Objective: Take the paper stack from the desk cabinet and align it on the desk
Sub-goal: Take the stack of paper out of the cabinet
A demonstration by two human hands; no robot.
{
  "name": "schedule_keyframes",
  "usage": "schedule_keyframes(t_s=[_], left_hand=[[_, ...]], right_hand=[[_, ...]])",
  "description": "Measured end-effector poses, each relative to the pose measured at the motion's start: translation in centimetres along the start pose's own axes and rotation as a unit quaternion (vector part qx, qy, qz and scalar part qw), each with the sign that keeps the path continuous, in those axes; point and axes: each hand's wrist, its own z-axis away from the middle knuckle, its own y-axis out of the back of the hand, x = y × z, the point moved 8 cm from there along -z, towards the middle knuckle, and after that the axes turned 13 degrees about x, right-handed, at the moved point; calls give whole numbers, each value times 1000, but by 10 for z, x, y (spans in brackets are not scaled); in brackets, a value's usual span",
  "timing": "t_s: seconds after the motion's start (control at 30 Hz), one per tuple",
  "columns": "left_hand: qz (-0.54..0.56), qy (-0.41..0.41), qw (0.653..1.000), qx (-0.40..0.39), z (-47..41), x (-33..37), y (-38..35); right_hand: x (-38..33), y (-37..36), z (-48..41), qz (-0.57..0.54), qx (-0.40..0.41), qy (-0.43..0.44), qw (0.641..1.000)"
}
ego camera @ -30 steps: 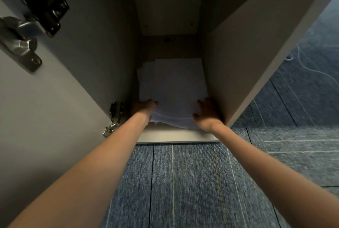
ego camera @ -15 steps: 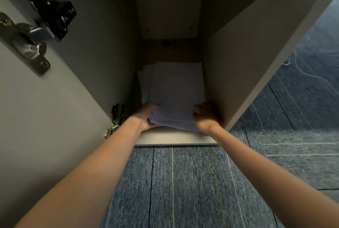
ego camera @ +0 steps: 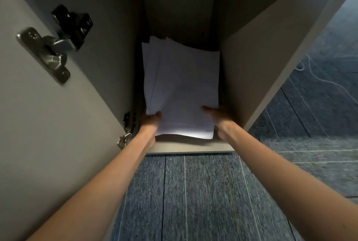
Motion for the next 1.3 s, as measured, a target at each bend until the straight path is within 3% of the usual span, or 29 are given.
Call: schedule_keyframes(t_s=[0.13, 0.2, 0.33, 0.43, 0.6, 1.0, 1.3], left_hand=[[31, 4, 999, 15, 25, 14, 13], [29, 34, 999, 10, 47, 23, 22], [-8, 84, 996, -18, 101, 51, 47], [-31, 110, 993, -15, 145, 74, 73], [-50, 171, 984, -22, 224, 115, 128], [-106, 309, 943, -64, 422, 215, 255], [-100, 293, 942, -131, 490, 301, 295]], right_hand=[[-28, 9, 27, 56, 46, 85, 994], [-37, 18, 50, 102, 55, 86, 990], [-78, 41, 112, 230, 46, 121, 965], [-110, 57, 165, 258, 33, 142, 955], [-142, 92, 248, 268, 5, 83, 960], [-225, 190, 468, 273, 45, -103, 955], [-300, 233, 570, 162, 114, -128, 972]])
